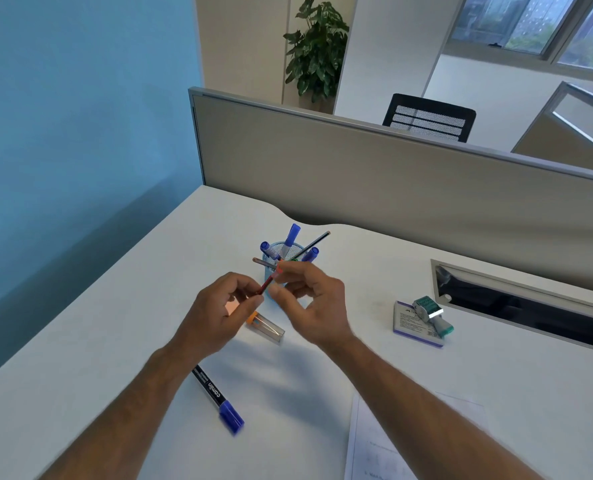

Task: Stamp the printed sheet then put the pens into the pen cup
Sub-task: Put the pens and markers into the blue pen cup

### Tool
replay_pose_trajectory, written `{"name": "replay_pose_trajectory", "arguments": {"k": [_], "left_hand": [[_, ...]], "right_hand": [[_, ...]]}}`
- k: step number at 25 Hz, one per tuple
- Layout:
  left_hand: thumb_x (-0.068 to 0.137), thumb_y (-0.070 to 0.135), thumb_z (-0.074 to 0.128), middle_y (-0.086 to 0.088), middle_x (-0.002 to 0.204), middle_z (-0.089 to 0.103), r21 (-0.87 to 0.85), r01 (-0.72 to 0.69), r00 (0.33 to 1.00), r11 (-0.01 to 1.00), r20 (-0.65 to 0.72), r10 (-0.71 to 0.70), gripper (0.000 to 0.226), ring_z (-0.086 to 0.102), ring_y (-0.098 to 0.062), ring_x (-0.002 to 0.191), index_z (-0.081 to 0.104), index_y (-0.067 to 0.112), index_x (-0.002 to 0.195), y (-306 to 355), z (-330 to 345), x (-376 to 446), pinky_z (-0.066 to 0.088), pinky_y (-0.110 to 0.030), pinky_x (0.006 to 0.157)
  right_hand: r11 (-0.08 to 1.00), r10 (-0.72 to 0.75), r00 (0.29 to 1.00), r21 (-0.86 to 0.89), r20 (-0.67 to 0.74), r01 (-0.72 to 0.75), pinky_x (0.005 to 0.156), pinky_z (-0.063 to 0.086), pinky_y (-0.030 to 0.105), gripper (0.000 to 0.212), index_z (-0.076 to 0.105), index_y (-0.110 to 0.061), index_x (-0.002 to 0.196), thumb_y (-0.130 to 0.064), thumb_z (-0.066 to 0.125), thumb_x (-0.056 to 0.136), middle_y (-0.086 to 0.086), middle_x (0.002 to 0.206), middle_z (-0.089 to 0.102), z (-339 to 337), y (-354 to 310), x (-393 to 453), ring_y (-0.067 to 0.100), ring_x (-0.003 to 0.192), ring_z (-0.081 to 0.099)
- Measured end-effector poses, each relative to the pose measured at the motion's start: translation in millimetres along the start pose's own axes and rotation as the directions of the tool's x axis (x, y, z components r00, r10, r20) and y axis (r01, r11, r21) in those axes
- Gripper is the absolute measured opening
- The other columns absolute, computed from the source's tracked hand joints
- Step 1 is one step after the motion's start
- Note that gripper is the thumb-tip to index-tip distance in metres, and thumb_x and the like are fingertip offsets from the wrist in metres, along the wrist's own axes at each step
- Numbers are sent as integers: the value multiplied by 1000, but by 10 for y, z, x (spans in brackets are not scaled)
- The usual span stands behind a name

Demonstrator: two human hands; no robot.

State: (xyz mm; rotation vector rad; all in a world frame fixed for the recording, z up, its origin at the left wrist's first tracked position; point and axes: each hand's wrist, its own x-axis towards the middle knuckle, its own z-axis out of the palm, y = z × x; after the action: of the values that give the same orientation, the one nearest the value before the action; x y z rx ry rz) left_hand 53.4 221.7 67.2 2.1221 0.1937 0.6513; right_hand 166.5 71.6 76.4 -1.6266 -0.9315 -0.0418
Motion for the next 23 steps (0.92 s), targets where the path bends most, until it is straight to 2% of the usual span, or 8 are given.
{"name": "replay_pose_trajectory", "arguments": {"k": [3, 6, 9, 11, 15, 17, 20, 23], "left_hand": [[87, 25, 66, 13, 86, 65, -26, -34, 999, 999, 7, 34, 11, 61, -7, 83, 63, 21, 96, 80, 80, -22, 45, -9, 69], [82, 34, 67, 13, 87, 67, -34, 24, 999, 999, 31, -22, 19, 62, -9, 86, 63, 22, 96, 53, 99, -44, 47, -9, 69], [76, 37, 79, 13, 83, 67, 36, 96, 990, 995, 100, -99, 23, 63, -10, 81, 62, 31, 89, -74, -9, -46, 48, -12, 65], [68, 41, 85, 11, 80, 66, 134, 127, 959, 983, 237, -156, 28, 62, -11, 75, 62, 30, 81, -176, -114, -43, 48, -17, 64], [42, 55, 90, 20, 83, 65, 325, 185, 756, 927, 556, -346, 50, 58, -1, 80, 65, 34, 79, -251, -260, -68, 46, -12, 63], [34, 56, 90, 24, 88, 63, 429, 169, 667, 887, 613, -423, 57, 55, 3, 87, 64, 39, 83, -236, -280, -94, 47, -11, 64], [39, 46, 93, 19, 97, 62, 520, 93, 565, 849, 675, -475, 58, 55, -2, 95, 66, 36, 89, -167, -238, -106, 53, -26, 78], [47, 35, 94, 15, 100, 63, 559, 41, 513, 828, 699, -498, 51, 58, -7, 95, 68, 33, 91, -132, -184, -100, 53, -31, 81]], "right_hand": [[997, 70, 997, 17, 30, -71, 70, 54, 13, 22, 71, -15, 105, -19, 76, 83, -15, 87, 70, 45, -49, -89, 3, 77, 69], [997, 72, 997, -22, -10, -72, 68, 52, 10, 15, 72, -13, 99, -14, 75, 85, -17, 84, 68, 19, -69, -95, 2, 75, 67], [998, 33, 987, 54, -155, -25, 69, 58, 25, 14, 69, -16, 98, -11, 71, 86, -9, 85, 71, -95, -149, 21, 10, 74, 69], [993, 28, 958, 118, -285, 6, 68, 61, 40, 17, 66, -20, 100, -9, 68, 87, -7, 85, 71, -215, -209, 183, 17, 75, 70], [998, -51, 907, 14, -419, 62, 65, 60, 48, 17, 60, -22, 104, -13, 65, 90, -9, 87, 68, -454, -223, 426, 21, 77, 71], [997, -78, 900, -35, -430, 70, 64, 59, 49, 17, 58, -24, 104, -14, 64, 91, -9, 89, 67, -502, -194, 424, 22, 78, 70], [993, -113, 895, -71, -432, 91, 63, 59, 47, 20, 56, -27, 105, -12, 62, 92, -13, 90, 64, -490, -156, 376, 20, 80, 68], [988, -141, 914, -112, -381, 106, 65, 60, 36, 17, 57, -23, 103, -12, 61, 91, -16, 88, 63, -437, -107, 338, 14, 78, 67]]}}
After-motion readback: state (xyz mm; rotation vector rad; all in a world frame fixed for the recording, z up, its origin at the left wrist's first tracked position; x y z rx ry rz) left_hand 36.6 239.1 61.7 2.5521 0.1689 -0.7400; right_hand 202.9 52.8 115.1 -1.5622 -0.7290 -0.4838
